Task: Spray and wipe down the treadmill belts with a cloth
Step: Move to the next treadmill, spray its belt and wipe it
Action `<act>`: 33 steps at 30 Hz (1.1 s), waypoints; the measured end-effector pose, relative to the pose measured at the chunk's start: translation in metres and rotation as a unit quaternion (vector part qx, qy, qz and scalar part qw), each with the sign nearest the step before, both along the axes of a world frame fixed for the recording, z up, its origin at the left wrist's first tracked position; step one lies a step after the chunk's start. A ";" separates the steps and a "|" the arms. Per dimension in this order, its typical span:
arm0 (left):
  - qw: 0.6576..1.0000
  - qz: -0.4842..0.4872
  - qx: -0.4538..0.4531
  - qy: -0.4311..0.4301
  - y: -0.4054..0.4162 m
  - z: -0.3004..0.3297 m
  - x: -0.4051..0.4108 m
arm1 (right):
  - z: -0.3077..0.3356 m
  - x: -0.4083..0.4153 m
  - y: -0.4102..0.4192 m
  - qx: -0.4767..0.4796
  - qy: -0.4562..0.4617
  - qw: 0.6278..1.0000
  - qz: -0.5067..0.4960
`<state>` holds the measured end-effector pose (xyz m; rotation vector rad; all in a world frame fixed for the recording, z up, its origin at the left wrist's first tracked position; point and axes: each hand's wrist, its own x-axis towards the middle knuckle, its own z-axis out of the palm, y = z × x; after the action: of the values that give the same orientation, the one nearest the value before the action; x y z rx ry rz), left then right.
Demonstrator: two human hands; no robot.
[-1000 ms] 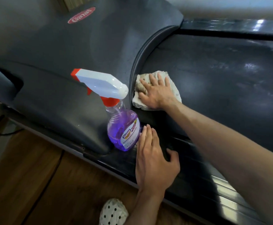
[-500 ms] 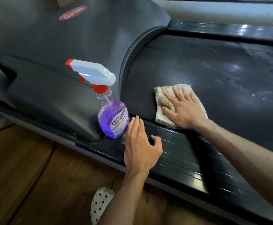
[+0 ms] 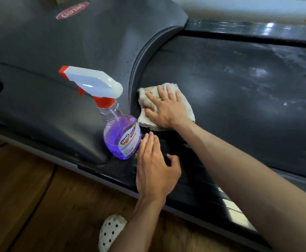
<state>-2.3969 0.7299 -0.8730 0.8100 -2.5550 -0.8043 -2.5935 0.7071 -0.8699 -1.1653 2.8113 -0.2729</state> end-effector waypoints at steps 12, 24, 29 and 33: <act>0.993 -0.084 -0.078 -0.031 0.005 0.028 -0.033 | 0.001 0.006 0.183 0.031 -0.011 0.993 -0.113; 0.986 -0.090 -0.100 -0.095 -0.017 0.005 -0.053 | 0.002 0.002 0.220 0.044 0.001 0.976 -0.212; 0.989 -0.085 -0.084 -0.090 -0.017 0.004 -0.054 | 0.000 0.012 0.142 0.014 0.000 0.989 -0.146; 0.988 -0.093 -0.077 -0.094 -0.019 0.004 -0.054 | 0.000 0.016 0.136 0.001 -0.015 0.993 -0.118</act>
<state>-2.4507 0.7111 -0.8685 0.6331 -2.8510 -0.5971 -2.5772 0.8427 -0.8701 -0.8201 2.9206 -0.3010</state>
